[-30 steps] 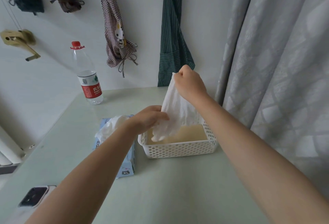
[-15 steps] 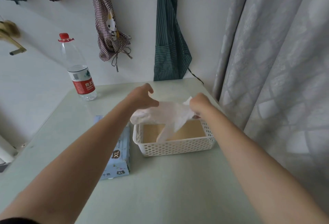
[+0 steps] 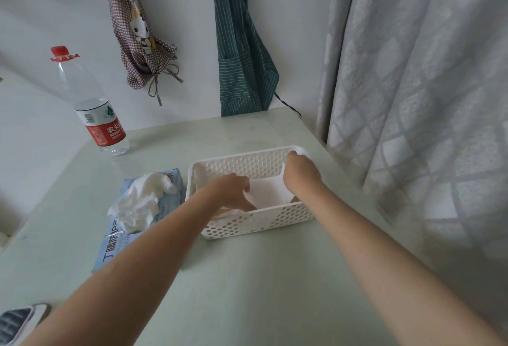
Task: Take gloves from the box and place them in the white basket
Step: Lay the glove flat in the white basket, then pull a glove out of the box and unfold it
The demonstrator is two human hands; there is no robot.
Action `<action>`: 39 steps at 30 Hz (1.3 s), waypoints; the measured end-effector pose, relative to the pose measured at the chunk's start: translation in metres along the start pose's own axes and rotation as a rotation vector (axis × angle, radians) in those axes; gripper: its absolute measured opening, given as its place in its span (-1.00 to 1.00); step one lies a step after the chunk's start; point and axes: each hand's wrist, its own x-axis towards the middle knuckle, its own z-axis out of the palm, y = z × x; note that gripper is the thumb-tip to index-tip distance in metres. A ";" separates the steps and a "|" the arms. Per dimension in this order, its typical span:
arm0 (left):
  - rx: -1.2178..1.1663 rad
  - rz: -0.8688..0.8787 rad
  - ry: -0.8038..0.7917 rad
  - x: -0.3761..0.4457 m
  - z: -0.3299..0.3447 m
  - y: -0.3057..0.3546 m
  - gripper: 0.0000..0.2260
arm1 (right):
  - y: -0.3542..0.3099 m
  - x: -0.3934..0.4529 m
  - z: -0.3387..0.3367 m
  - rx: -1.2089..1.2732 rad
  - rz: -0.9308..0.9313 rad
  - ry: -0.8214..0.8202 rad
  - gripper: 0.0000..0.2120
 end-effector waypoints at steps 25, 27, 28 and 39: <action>-0.314 -0.274 0.594 -0.069 -0.051 -0.077 -0.93 | -0.107 -0.016 -0.010 -0.170 -0.393 0.217 -0.80; -0.340 -0.324 0.631 -0.086 -0.052 -0.102 -0.96 | -0.143 -0.027 0.000 -0.002 -0.513 0.067 -0.84; -0.349 -0.341 0.651 -0.093 -0.052 -0.113 -0.99 | -0.159 -0.032 0.005 0.069 -0.537 0.000 -0.84; -0.475 -0.272 0.643 -0.132 -0.029 -0.168 -0.91 | -0.218 -0.033 0.030 0.197 -0.456 -0.033 -0.94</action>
